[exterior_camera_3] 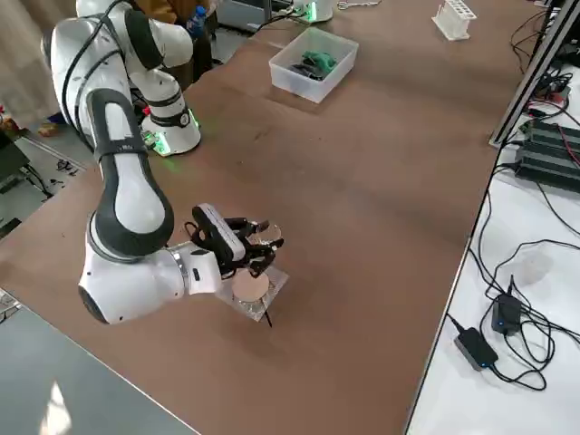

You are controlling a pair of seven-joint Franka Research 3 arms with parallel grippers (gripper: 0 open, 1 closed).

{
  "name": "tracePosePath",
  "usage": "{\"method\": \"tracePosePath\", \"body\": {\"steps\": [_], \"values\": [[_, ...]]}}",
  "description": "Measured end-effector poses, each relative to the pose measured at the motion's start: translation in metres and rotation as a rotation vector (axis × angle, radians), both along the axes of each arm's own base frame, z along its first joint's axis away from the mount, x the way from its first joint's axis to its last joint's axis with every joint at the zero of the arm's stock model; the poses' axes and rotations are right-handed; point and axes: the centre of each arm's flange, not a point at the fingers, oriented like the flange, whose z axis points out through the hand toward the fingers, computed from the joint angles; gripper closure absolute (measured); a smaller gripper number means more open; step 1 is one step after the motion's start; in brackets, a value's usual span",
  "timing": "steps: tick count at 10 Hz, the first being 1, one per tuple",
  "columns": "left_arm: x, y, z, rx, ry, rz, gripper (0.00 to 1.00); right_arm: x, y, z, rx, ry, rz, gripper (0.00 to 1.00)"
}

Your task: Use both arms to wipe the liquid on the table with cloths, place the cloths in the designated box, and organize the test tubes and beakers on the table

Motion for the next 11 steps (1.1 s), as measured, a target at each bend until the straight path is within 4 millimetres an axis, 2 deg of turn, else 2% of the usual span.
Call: {"method": "tracePosePath", "body": {"steps": [3,9,11], "values": [[0.0,0.0,0.0,0.0,0.0,0.001,0.01,-0.007,-0.011,-0.018,0.005,-0.015,-0.007,0.5],[0.0,0.002,0.0,0.0,0.001,0.003,0.01,-0.036,-0.039,-0.033,0.025,-0.028,-0.04,0.5],[0.0,0.002,0.0,0.0,0.001,0.003,0.01,-0.036,-0.042,-0.04,0.026,-0.032,-0.042,0.5]]}}
